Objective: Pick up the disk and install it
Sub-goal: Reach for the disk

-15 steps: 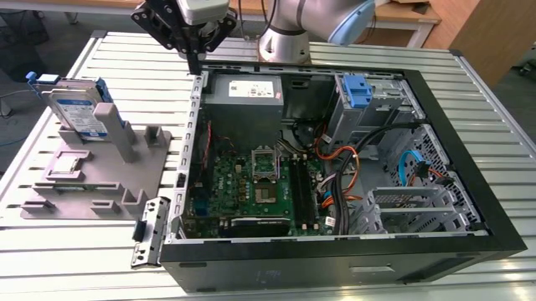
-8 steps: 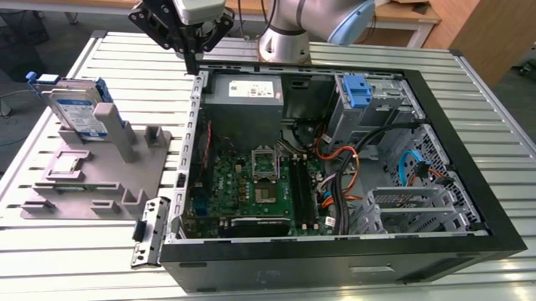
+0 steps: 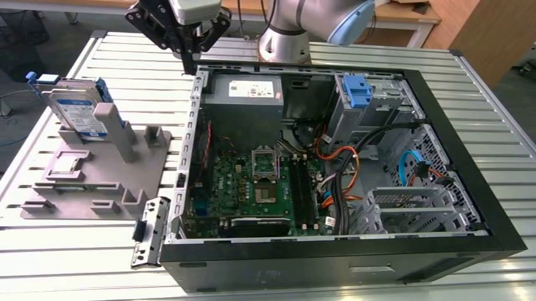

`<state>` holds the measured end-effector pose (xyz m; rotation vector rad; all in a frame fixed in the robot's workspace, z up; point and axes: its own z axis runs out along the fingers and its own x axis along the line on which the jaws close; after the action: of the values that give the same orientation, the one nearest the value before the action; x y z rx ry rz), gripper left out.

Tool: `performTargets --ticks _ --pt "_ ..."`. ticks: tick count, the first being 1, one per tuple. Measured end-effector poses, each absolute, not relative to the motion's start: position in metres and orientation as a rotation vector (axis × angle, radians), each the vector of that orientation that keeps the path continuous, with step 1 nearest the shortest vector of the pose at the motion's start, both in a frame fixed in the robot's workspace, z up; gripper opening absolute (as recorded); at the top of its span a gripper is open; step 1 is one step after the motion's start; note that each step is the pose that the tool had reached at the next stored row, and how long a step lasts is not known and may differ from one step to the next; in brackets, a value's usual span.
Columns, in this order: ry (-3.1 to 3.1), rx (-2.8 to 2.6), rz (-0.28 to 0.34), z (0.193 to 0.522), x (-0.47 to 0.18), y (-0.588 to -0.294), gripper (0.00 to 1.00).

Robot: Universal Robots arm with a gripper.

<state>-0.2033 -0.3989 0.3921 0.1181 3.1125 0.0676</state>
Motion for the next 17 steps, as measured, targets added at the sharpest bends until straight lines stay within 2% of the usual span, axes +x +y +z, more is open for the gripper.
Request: performTargets --ticks 17 --pt "3.112 0.118 0.068 0.3915 -0.2128 -0.3989 0.11"
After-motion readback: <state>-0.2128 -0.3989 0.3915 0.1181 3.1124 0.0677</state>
